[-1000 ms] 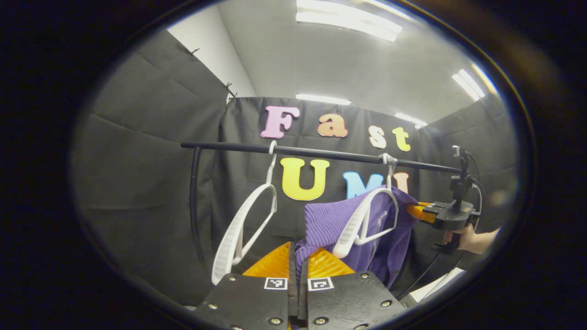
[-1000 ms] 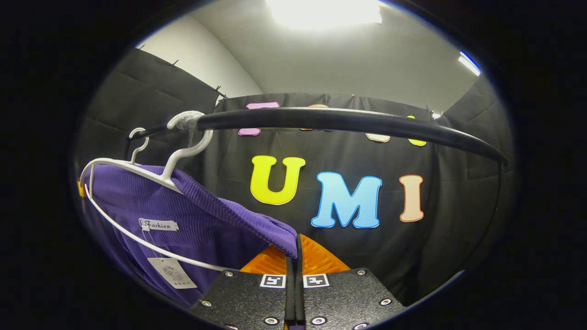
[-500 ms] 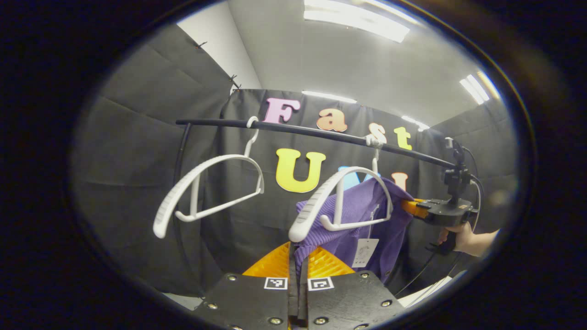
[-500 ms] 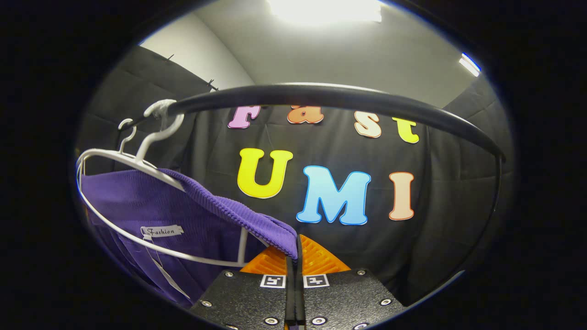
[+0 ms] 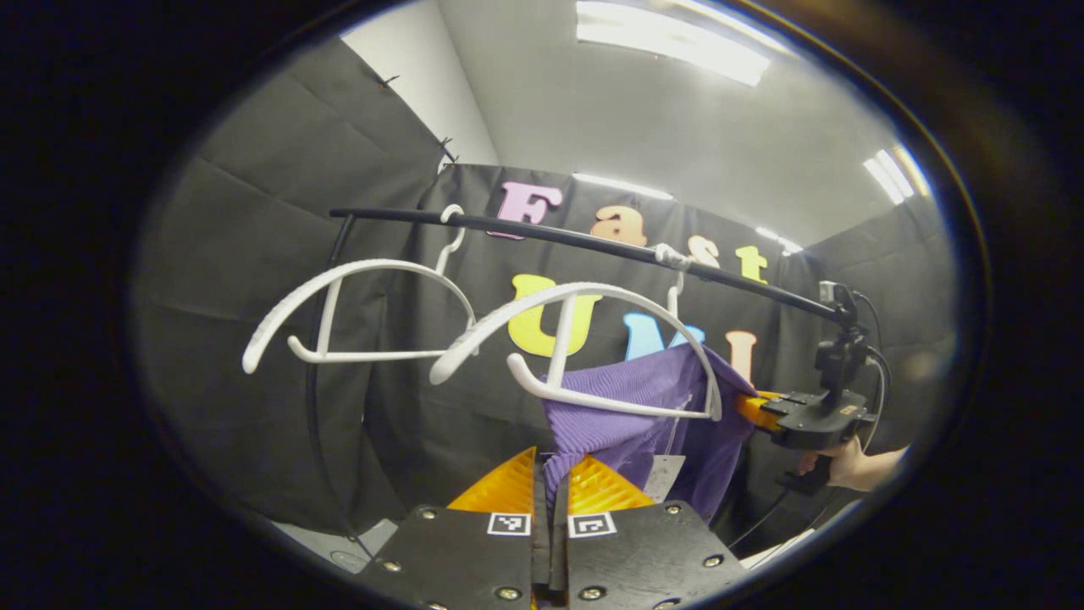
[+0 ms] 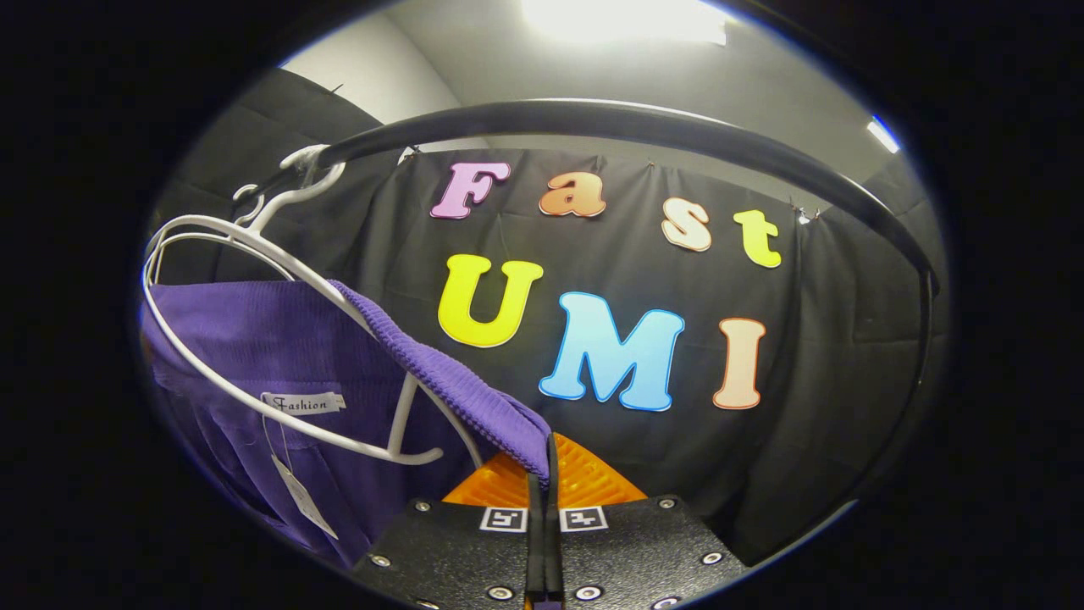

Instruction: Grasp the clothes on the hanger with both hands and then place them into the laundry hamper below.

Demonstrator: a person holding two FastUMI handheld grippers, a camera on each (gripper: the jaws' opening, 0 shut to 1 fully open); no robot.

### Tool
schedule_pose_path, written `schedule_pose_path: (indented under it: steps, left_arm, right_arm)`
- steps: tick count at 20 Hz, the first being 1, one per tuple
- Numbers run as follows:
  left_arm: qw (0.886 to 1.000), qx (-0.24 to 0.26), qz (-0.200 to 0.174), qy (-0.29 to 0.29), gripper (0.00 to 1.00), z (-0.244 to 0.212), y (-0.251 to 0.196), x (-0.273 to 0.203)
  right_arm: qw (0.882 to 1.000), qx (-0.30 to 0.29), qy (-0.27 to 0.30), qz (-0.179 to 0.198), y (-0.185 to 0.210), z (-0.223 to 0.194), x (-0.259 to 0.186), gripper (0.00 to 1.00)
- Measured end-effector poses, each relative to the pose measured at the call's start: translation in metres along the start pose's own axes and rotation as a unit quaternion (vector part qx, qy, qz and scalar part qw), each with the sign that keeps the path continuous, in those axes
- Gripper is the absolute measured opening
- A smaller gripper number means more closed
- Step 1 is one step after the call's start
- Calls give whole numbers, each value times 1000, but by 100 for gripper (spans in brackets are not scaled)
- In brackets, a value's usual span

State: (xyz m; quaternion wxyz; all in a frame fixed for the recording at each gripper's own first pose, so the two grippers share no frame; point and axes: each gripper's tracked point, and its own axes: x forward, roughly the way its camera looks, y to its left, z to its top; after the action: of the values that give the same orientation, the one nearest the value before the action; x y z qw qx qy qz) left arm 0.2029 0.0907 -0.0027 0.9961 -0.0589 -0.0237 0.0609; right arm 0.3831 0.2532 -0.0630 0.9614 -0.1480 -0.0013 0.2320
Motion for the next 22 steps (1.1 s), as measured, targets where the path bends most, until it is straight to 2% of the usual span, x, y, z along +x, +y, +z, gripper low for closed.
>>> schedule_pose_path:
  steps: [3,7,9,12,14,17,22]
  left_arm:
    - [1000,-1,0,13,1,-11,-13,9]
    - [1000,8,-6,25,1,-17,-36,22]
    - [1000,10,-10,27,1,-22,-47,28]
    - [999,-2,-10,47,1,-36,-54,41]
    - [998,-11,-13,57,1,-47,-62,52]
    - [998,-6,-16,60,1,-53,-74,55]
    - [997,36,-15,68,1,-48,-88,52]
  right_arm:
    - [1000,-5,0,-11,-14,-4,6,0]
    - [999,17,1,-29,-31,-6,9,0]
    - [999,5,1,-38,-37,-9,8,0]
    - [998,0,24,-56,-49,-27,6,0]
    - [996,19,49,-69,-61,-47,1,0]
    - [995,33,63,-73,-72,-66,0,0]
    - [996,31,73,-49,-58,-83,-30,0]
